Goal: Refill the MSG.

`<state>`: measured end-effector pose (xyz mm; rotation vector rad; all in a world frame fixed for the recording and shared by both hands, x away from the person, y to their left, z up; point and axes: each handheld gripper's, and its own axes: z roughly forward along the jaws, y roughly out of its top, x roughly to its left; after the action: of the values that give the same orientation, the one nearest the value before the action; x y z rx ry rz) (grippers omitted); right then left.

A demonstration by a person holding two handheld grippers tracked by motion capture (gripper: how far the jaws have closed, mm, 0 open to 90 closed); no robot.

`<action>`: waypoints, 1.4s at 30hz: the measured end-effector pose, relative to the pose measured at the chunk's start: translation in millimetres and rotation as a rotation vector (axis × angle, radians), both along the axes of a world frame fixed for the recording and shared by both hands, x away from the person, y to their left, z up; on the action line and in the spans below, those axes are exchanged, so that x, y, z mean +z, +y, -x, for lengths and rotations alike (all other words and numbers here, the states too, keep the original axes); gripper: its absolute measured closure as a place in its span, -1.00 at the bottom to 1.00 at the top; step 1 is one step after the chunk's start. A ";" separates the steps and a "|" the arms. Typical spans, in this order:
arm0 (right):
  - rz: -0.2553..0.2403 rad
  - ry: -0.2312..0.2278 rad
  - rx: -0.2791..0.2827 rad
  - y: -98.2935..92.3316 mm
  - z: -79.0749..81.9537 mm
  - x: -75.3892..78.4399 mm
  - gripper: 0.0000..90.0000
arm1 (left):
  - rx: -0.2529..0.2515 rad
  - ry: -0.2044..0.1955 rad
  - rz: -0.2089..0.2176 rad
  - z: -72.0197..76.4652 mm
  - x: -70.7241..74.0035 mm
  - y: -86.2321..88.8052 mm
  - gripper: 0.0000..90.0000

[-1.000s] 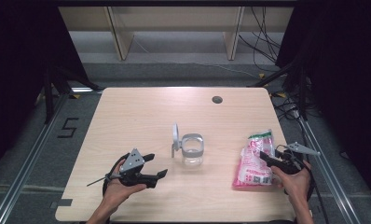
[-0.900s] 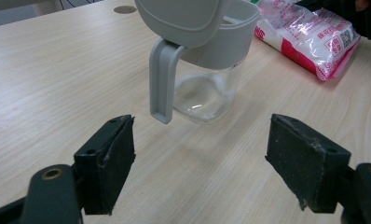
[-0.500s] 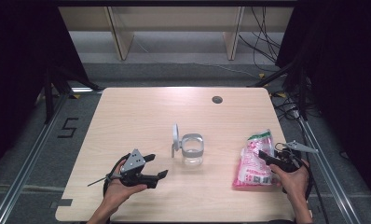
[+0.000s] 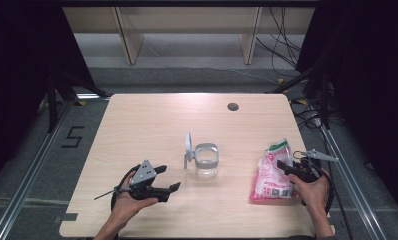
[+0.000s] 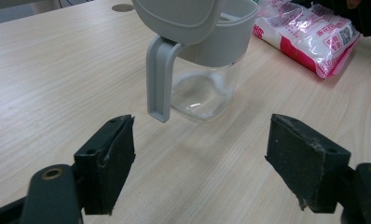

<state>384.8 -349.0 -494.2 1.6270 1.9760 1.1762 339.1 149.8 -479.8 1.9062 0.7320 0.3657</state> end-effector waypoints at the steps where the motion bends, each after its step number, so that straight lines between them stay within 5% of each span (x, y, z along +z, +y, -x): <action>1: 0.028 -0.021 0.031 -3.6 -2.3 -0.9 0.36 | -0.009 -0.013 -0.008 -0.9 0.3 0.5 -0.50; 3: 0.001 -0.017 0.062 -4.8 -2.6 -1.3 0.35 | -0.010 -0.015 -0.010 -1.1 0.2 0.7 -0.50; 4: 0.005 -0.051 0.011 -1.7 -3.2 -3.6 0.32 | -0.011 -0.016 -0.010 -1.1 0.3 0.8 -0.50; 9: -0.018 0.001 -0.022 1.4 -2.2 -1.8 0.30 | -0.011 -0.017 -0.012 -1.1 0.2 0.7 -0.50; 10: 0.008 -0.025 0.017 -1.1 -4.4 -3.0 0.45 | 0.002 0.000 0.000 0.0 -0.3 -0.2 -0.50; 12: -0.030 0.000 -0.008 2.9 -2.1 -1.7 0.52 | 0.001 -0.001 -0.001 0.1 -0.3 -0.2 -0.50; 15: 0.001 0.000 0.021 1.6 -1.3 -0.8 0.83 | 0.001 0.000 -0.001 0.2 -0.4 -0.3 -0.50; 16: 0.015 -0.045 0.049 -0.9 -3.5 -2.6 0.90 | 0.000 0.000 0.000 0.2 -0.4 -0.3 -0.50; 18: 0.000 -0.023 0.045 1.2 -0.1 0.1 0.98 | 0.001 -0.001 -0.001 0.2 -0.5 -0.4 -0.50; 19: 0.023 -0.065 0.064 -1.0 -1.3 -0.4 1.00 | 0.000 0.001 0.000 0.5 -0.5 -0.7 -0.50; 25: 0.020 -0.067 0.072 4.7 2.3 3.9 1.00 | -0.015 -0.016 -0.012 -0.6 -0.3 -0.3 -0.49; 29: 0.010 -0.095 0.094 9.2 4.9 9.7 1.00 | -0.015 -0.016 -0.011 -0.6 -0.4 -0.4 -0.50; 32: 0.027 -0.164 0.142 9.6 3.4 12.2 1.00 | 0.003 0.001 -0.003 0.8 -0.7 -1.2 -0.50; 34: -0.011 -0.129 0.124 15.1 9.1 17.2 1.00 | 0.003 0.002 -0.002 0.9 -0.8 -1.4 -0.50; 35: 0.016 -0.182 0.152 12.8 6.6 16.7 1.00 | 0.000 0.001 -0.002 1.0 -0.8 -1.5 -0.50; 36: -0.019 -0.145 0.136 16.1 10.3 19.0 1.00 | -0.012 -0.015 -0.014 0.0 -0.4 -0.7 -0.49; 37: -0.001 -0.183 0.157 14.5 8.4 19.3 1.00 | -0.011 -0.013 -0.013 0.2 -0.5 -0.9 -0.50; 39: -0.033 -0.167 0.150 17.7 11.9 22.4 1.00 | -0.012 -0.012 -0.014 0.4 -0.4 -1.1 -0.50; 42: -0.020 -0.219 0.185 18.5 10.3 25.1 1.00 | 0.000 0.001 -0.003 1.6 -1.0 -2.3 -0.50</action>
<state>374.5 -330.5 -469.1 1.2825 2.0097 1.3809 337.5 147.5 -480.8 1.9096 0.7326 0.3660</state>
